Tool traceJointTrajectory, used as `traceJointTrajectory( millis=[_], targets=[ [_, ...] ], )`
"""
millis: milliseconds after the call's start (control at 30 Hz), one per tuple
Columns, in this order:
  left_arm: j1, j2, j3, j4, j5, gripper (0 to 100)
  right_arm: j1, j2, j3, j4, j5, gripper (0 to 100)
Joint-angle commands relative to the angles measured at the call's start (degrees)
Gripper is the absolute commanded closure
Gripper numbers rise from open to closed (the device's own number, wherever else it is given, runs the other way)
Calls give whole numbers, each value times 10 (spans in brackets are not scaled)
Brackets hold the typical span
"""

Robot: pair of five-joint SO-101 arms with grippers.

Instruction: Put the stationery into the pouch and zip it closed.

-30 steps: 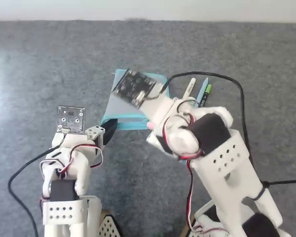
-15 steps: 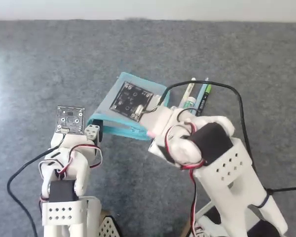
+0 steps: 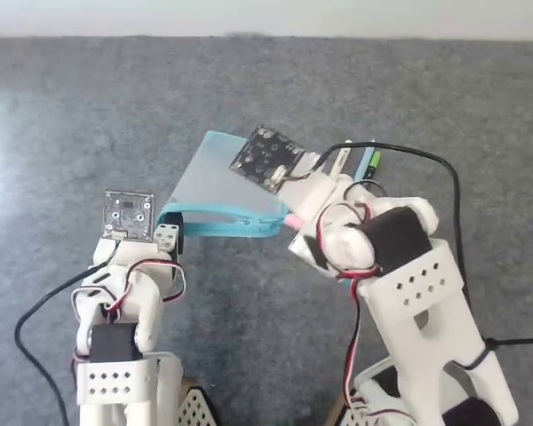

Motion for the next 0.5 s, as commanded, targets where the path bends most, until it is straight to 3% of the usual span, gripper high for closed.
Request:
traceJointTrajectory(
  millis=[0, 267, 367, 467],
  targets=[
    [-9, -4, -2, -14, -5, 884, 43, -32, -4, -2, 8, 992],
    [-9, -4, -2, -14, -5, 884, 44, -32, -3, -2, 21, 992],
    [-9, -4, -2, -14, -5, 884, -14, -33, -5, 9, 18, 952],
    [-9, -4, -2, -14, -4, 884, -116, -51, -8, 18, 4, 818]
  ],
)
